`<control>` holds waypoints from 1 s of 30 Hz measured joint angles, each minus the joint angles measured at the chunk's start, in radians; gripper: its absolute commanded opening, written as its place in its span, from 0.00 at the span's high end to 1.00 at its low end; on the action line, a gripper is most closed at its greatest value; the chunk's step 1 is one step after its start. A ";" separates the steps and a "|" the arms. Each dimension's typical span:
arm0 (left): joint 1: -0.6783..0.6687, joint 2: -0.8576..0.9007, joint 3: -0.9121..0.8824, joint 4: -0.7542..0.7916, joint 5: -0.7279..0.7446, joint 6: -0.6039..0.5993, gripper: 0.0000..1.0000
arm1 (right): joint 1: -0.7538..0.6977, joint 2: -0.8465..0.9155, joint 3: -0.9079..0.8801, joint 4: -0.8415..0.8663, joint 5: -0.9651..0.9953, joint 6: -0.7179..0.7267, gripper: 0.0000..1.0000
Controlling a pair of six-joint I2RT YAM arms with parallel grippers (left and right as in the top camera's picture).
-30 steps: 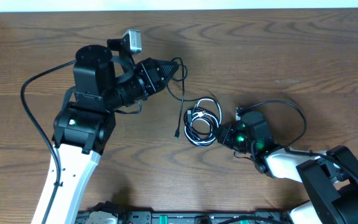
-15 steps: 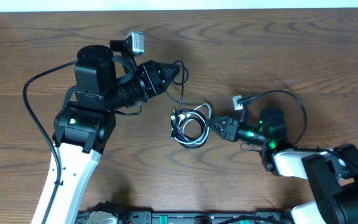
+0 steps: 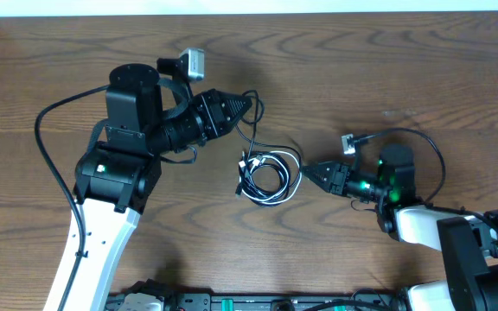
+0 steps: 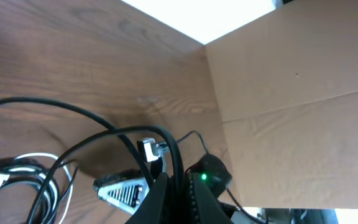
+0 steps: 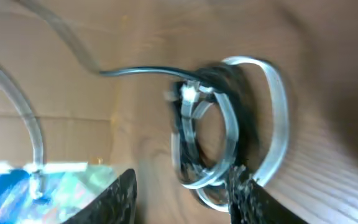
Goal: Untangle cables
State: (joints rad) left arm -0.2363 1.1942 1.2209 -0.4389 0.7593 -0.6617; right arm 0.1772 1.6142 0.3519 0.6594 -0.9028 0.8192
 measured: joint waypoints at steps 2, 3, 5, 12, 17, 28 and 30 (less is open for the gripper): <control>0.000 0.001 0.000 -0.025 0.001 0.010 0.93 | -0.003 0.000 0.000 -0.085 0.048 -0.020 0.58; 0.000 0.001 0.000 -0.037 0.001 0.013 0.93 | -0.005 0.000 0.000 -0.128 0.074 -0.027 0.58; -0.003 0.004 0.000 -0.062 0.002 0.019 0.93 | -0.005 0.000 0.000 -0.212 0.135 -0.040 0.59; -0.093 0.066 0.001 -0.091 0.002 0.054 0.93 | -0.008 -0.033 0.022 -0.379 0.247 -0.042 0.73; -0.203 0.158 0.001 -0.065 0.001 0.061 0.93 | -0.031 -0.045 0.023 -0.396 0.248 -0.051 0.76; -0.470 0.363 0.002 0.270 -0.016 -0.026 0.92 | -0.221 -0.292 0.005 -0.524 0.178 -0.081 0.75; -0.513 0.382 0.002 0.277 -0.063 -0.034 0.92 | -0.235 -0.339 0.005 -0.589 0.189 -0.096 0.85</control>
State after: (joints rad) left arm -0.7490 1.5764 1.2228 -0.1619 0.6964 -0.6960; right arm -0.0582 1.2751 0.3573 0.0700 -0.7136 0.7231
